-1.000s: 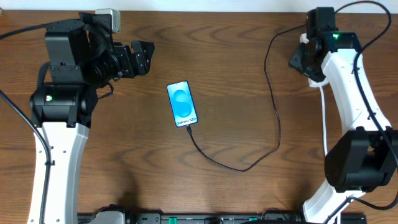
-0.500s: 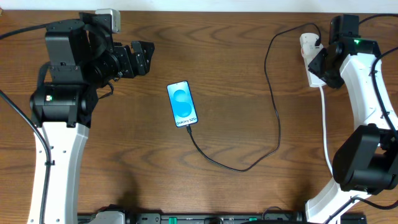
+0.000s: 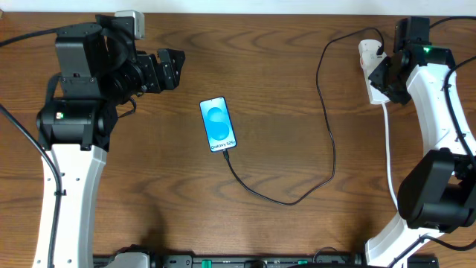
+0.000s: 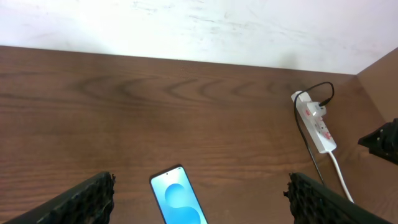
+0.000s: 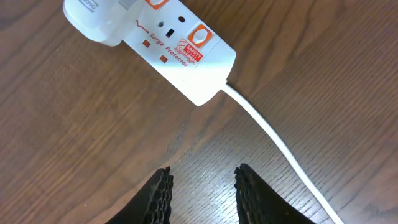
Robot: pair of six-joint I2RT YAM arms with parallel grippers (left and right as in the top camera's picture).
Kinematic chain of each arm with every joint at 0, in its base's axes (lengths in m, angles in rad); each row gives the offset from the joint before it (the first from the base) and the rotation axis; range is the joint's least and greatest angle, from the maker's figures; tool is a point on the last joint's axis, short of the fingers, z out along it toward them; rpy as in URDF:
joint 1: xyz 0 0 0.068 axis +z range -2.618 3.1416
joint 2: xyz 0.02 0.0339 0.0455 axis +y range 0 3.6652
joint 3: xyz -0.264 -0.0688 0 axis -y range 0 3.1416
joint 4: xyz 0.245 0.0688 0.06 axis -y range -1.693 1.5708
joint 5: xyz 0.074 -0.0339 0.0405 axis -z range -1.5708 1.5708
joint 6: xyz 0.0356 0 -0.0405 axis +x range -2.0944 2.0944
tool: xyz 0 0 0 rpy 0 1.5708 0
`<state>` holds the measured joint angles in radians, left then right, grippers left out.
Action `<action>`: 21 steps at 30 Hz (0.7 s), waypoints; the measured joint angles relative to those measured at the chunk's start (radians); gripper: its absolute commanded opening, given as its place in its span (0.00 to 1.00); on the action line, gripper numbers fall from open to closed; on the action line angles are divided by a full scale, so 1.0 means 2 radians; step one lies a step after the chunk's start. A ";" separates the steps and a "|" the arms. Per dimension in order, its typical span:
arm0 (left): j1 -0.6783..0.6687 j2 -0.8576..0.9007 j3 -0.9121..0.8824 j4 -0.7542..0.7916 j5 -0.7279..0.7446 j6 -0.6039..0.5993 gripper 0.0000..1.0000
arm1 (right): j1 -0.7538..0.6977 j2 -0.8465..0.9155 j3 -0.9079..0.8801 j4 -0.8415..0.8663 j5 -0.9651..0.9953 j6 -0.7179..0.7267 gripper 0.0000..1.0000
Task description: Plug charger to phone and switch on socket
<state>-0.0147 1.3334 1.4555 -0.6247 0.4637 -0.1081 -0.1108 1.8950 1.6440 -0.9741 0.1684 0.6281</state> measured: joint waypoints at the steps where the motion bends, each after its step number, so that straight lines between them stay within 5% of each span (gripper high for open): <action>1: 0.000 0.000 0.000 0.000 0.000 0.000 0.89 | 0.000 0.000 0.000 0.000 0.000 0.000 0.33; 21: 0.000 0.000 0.000 0.001 0.000 0.000 0.89 | 0.000 0.000 0.000 0.005 0.011 0.002 0.62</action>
<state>-0.0147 1.3334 1.4555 -0.6235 0.4637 -0.1081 -0.1108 1.8950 1.6440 -0.9634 0.1909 0.6327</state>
